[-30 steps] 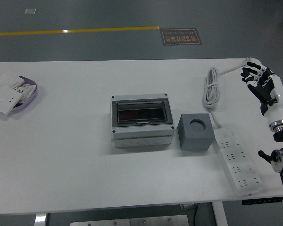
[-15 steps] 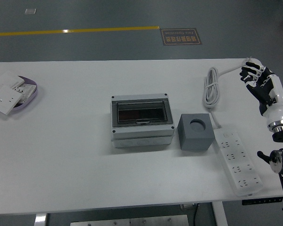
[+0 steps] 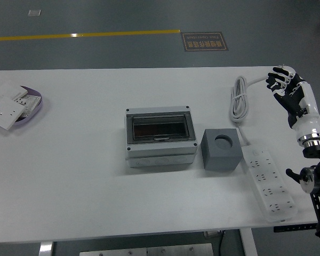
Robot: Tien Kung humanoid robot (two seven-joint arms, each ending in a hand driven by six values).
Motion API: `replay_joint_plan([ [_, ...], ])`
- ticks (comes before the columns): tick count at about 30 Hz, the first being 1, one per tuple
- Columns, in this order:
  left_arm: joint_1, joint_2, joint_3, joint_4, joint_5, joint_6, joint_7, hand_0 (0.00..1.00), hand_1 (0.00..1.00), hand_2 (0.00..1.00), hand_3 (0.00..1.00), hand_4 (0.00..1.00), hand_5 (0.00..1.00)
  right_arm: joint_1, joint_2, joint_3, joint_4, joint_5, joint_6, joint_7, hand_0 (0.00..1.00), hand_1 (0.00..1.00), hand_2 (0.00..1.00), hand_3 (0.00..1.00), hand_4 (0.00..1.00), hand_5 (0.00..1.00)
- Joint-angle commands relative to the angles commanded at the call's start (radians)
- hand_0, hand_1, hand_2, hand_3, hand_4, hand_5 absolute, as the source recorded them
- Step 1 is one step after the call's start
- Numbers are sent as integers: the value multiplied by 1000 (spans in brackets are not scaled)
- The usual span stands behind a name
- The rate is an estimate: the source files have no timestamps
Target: Pick up the cylinder from the cube,place it in the box,flap close box
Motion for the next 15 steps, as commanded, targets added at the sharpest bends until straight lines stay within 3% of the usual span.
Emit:
replay_joint_plan([
  [15,-3,0,9,2,-1,-1,-6,599,643,612,652,703,140,35,-7,-18,-4,9,11,-22,683,654,657,666,730,247],
])
